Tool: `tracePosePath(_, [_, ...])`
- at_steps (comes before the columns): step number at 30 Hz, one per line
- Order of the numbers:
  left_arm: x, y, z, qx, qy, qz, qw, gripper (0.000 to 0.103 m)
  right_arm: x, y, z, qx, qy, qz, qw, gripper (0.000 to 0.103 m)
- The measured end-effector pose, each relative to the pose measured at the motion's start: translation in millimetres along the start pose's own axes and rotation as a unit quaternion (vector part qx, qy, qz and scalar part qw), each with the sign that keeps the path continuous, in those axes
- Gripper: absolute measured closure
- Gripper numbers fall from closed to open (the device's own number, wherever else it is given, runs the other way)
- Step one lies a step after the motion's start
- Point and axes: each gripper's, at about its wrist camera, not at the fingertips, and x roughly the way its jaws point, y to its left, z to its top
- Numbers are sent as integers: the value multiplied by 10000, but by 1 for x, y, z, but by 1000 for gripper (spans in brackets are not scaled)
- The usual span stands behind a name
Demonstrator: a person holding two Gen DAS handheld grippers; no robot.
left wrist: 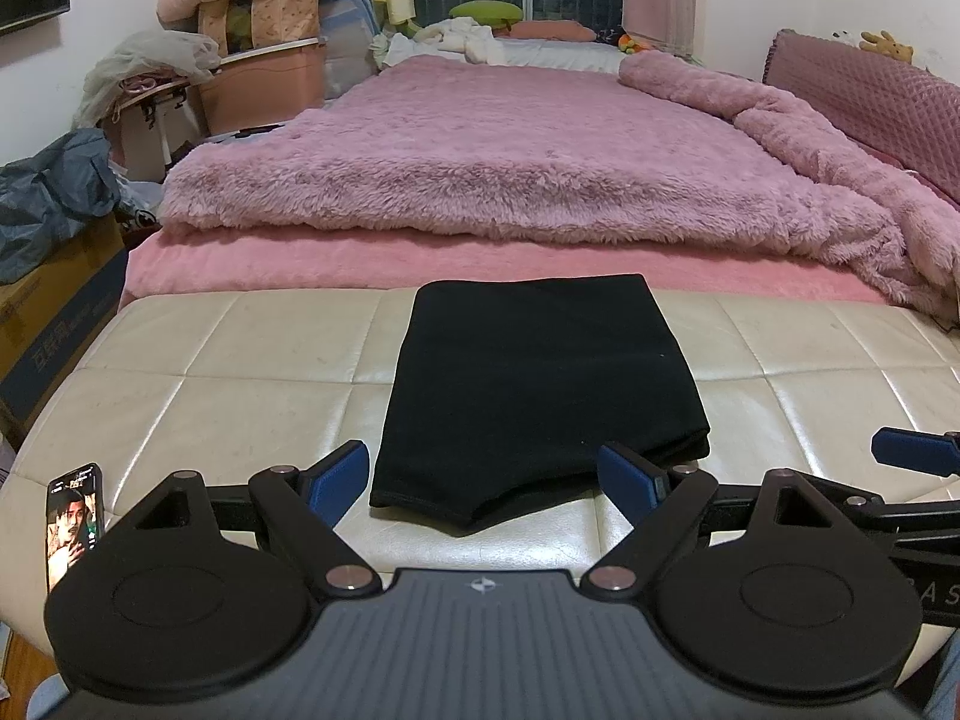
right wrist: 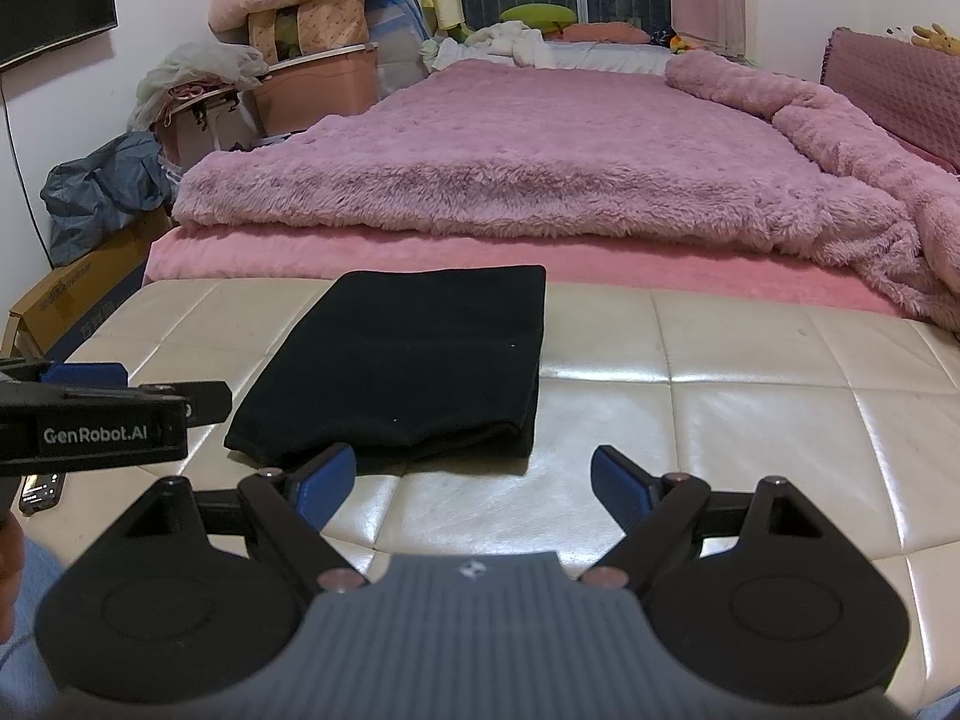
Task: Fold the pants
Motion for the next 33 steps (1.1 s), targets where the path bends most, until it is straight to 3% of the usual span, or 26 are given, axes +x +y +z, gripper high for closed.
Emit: tracePosePath(33, [1, -4, 1, 53, 18, -27, 10000, 3, 0, 0, 0, 25, -8, -14, 10000, 21])
